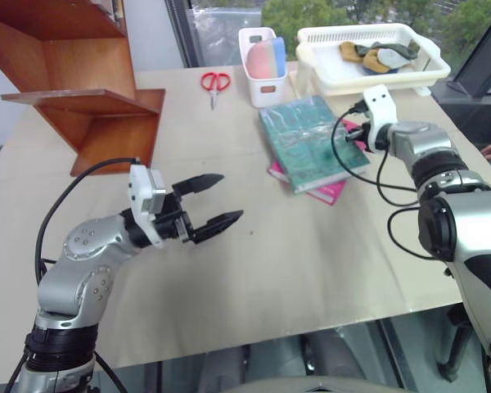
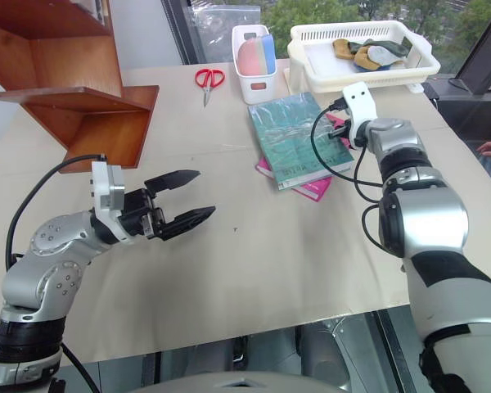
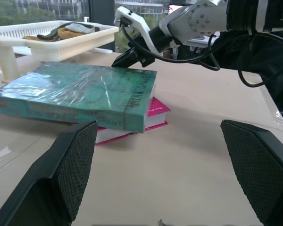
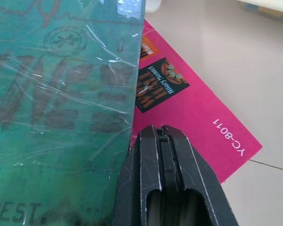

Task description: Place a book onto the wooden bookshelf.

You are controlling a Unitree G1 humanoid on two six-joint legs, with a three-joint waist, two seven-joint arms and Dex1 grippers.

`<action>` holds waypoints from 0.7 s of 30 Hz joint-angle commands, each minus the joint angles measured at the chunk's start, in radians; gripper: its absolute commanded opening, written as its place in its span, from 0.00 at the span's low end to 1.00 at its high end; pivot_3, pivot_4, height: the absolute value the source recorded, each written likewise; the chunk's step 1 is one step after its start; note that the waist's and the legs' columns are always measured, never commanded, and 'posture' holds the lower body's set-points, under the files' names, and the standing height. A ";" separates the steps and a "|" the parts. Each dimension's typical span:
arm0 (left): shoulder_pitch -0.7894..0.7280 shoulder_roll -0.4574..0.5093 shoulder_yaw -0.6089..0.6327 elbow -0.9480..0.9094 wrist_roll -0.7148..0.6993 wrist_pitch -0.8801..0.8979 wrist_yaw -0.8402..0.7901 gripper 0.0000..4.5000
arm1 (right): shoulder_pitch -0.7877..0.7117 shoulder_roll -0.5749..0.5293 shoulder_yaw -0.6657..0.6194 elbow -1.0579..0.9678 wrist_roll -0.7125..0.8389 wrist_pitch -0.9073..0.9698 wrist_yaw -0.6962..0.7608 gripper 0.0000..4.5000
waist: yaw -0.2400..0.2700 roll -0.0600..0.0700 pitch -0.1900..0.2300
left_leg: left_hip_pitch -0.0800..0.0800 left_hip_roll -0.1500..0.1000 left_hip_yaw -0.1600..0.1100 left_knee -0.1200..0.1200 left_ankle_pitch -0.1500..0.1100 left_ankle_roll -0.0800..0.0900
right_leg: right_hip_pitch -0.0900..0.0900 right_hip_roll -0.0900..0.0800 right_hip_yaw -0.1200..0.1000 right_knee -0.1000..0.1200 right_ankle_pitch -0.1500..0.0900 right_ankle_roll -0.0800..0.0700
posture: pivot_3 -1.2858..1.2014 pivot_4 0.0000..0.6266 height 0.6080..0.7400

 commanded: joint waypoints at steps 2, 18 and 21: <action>-0.002 0.010 0.028 -0.021 -0.013 -0.016 -0.010 1.00 | -0.008 0.000 -0.020 -0.017 0.016 -0.006 0.028 0.02 | 0.000 0.000 0.000 | 0.000 0.000 0.000 0.000 0.000 0.000 | 0.000 0.000 0.000 0.000 0.000 0.000 | 0.52 0.24 1.00; -0.125 -0.055 -0.006 0.144 0.003 0.135 0.187 1.00 | 0.411 -0.198 -0.035 -0.895 0.141 0.112 0.191 0.30 | 0.028 0.000 0.000 | -0.001 0.000 -0.001 0.001 0.000 0.000 | 0.000 0.000 -0.001 0.000 0.000 0.000 | 0.52 0.24 1.00; -0.204 -0.092 0.004 0.220 -0.036 0.225 0.239 1.00 | 0.690 -0.214 -0.106 -1.487 0.318 0.354 0.209 0.60 | 0.036 0.001 0.000 | -0.002 0.001 -0.004 0.001 0.000 0.000 | 0.001 0.001 -0.002 0.000 0.000 0.001 | 0.52 0.24 1.00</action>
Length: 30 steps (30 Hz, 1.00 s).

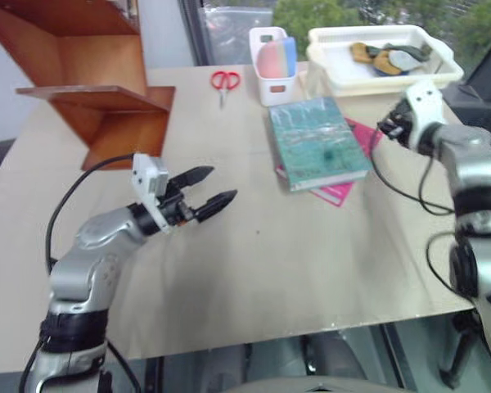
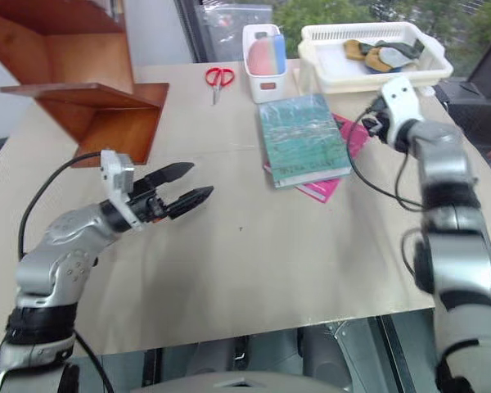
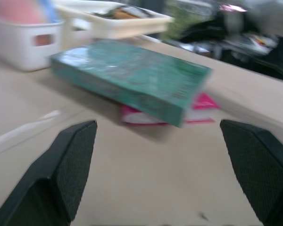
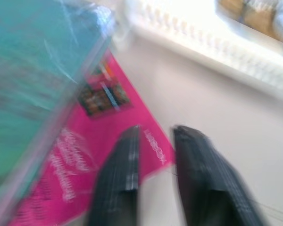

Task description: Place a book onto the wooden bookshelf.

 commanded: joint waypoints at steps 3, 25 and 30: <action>-0.128 -0.060 0.041 0.097 -0.108 0.173 0.080 1.00 | 0.295 -0.013 -0.075 -0.787 0.236 0.305 -0.007 0.92 | -0.001 0.001 0.000 | -0.001 0.000 -0.001 0.002 0.000 0.000 | 0.000 0.000 0.000 0.000 0.000 0.000 | 0.52 0.24 1.00; -0.854 -0.366 0.111 1.257 0.010 0.296 0.108 1.00 | 0.702 0.146 0.137 -1.213 0.149 0.348 -0.385 0.99 | 0.018 -0.004 0.001 | -0.004 -0.003 -0.021 0.017 0.000 0.001 | 0.014 0.001 -0.018 -0.002 0.002 0.004 | 0.52 0.24 1.00; -0.906 -0.395 0.126 1.335 0.057 0.270 0.062 1.00 | 0.688 0.175 0.145 -1.211 0.141 0.379 -0.428 0.99 | 0.021 -0.004 0.001 | -0.013 -0.003 -0.022 0.019 0.000 0.000 | 0.005 0.002 -0.019 0.000 0.002 0.004 | 0.52 0.24 1.00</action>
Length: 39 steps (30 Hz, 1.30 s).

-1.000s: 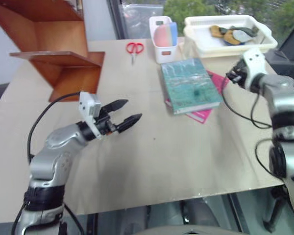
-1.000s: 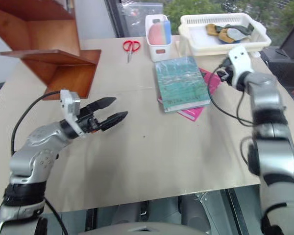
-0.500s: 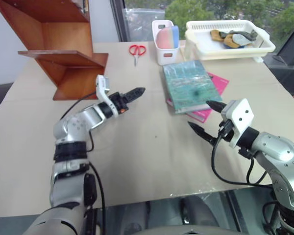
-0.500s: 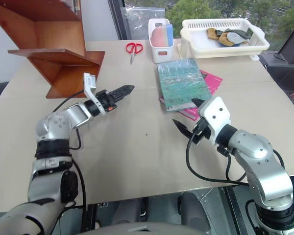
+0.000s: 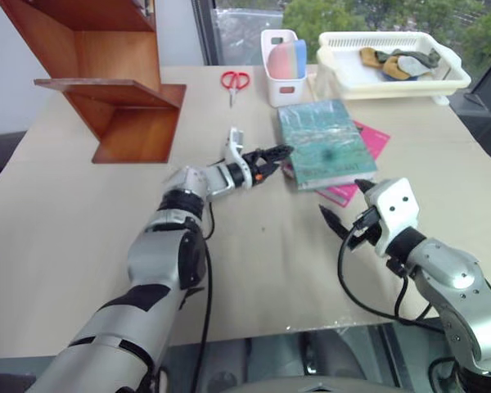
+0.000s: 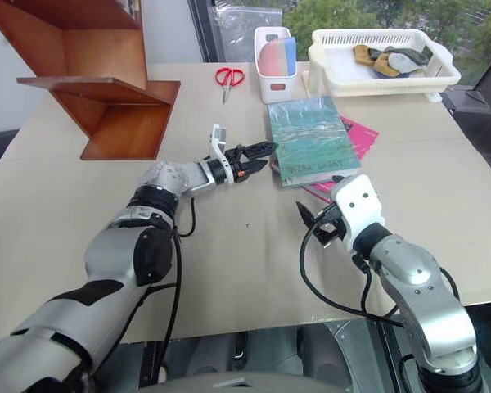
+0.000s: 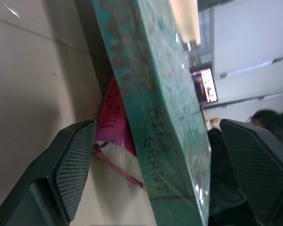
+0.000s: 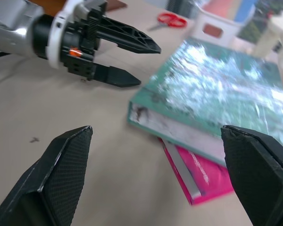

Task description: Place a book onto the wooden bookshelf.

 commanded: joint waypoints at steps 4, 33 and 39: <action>-0.061 -0.042 0.053 0.092 0.035 -0.087 -0.007 1.00 | -0.027 -0.001 0.016 -0.041 -0.025 0.016 -0.046 0.99 | 0.003 0.000 0.000 | 0.000 0.000 0.000 0.000 0.000 0.000 | 0.000 0.000 0.000 -0.001 0.000 0.000 | 0.52 0.24 1.00; -0.002 -0.163 0.190 0.019 0.046 -0.049 0.057 1.00 | -0.029 -0.018 0.019 -0.090 -0.060 0.072 -0.093 0.99 | 0.007 0.000 0.000 | -0.002 -0.001 -0.003 0.002 0.000 0.000 | 0.001 -0.002 -0.003 0.000 0.000 0.000 | 0.52 0.24 1.00; -0.011 -0.232 0.266 0.042 -0.003 -0.128 0.142 1.00 | 0.015 -0.046 -0.034 -0.163 -0.025 0.054 -0.046 0.99 | 0.010 0.000 0.000 | -0.002 -0.001 -0.004 0.002 0.000 0.000 | 0.001 -0.002 -0.004 0.000 0.000 0.000 | 0.52 0.24 1.00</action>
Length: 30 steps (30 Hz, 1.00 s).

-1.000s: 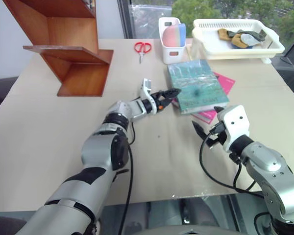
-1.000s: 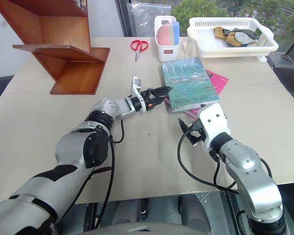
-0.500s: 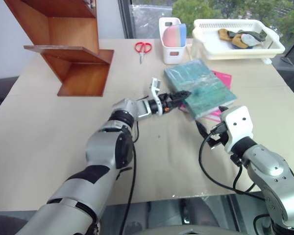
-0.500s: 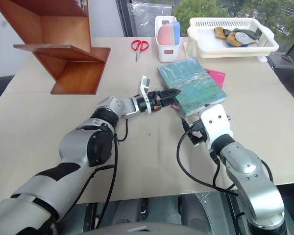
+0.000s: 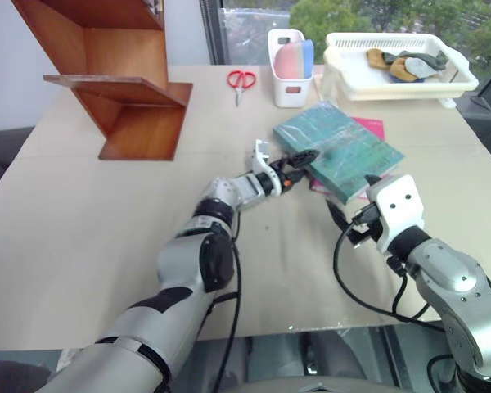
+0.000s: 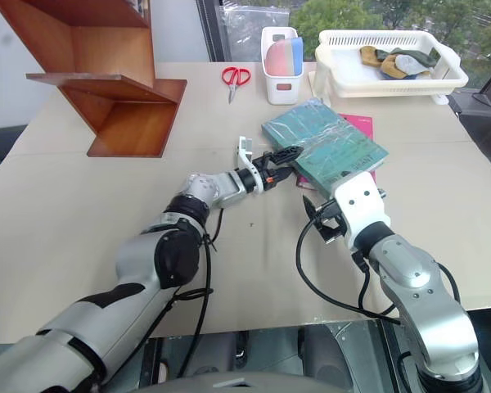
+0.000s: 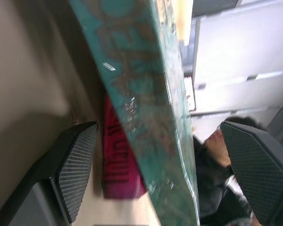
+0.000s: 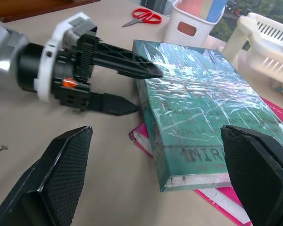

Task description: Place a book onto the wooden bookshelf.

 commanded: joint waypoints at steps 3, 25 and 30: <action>-0.027 -0.043 0.062 0.027 -0.044 -0.096 0.068 1.00 | 0.036 -0.019 -0.074 -0.102 0.032 -0.014 0.034 0.99 | -0.007 0.000 0.000 | 0.000 0.000 0.000 0.000 0.000 0.000 | 0.000 0.000 0.000 0.000 0.000 0.000 | 0.52 0.24 1.00; -0.020 0.035 0.165 0.000 -0.164 -0.004 0.119 0.03 | 0.103 -0.102 -0.140 -0.107 0.131 -0.063 -0.033 1.00 | -0.017 0.001 -0.001 | 0.003 0.000 -0.001 0.000 0.000 0.000 | 0.002 0.000 0.000 0.001 0.000 0.000 | 0.52 0.24 1.00; 0.084 0.098 -0.031 -0.422 -0.121 0.100 0.009 0.03 | 0.085 -0.092 -0.142 -0.102 0.135 -0.064 -0.011 1.00 | -0.019 0.001 0.000 | 0.002 0.000 -0.001 0.000 0.001 -0.002 | 0.002 0.001 0.000 0.001 0.000 0.000 | 0.52 0.24 1.00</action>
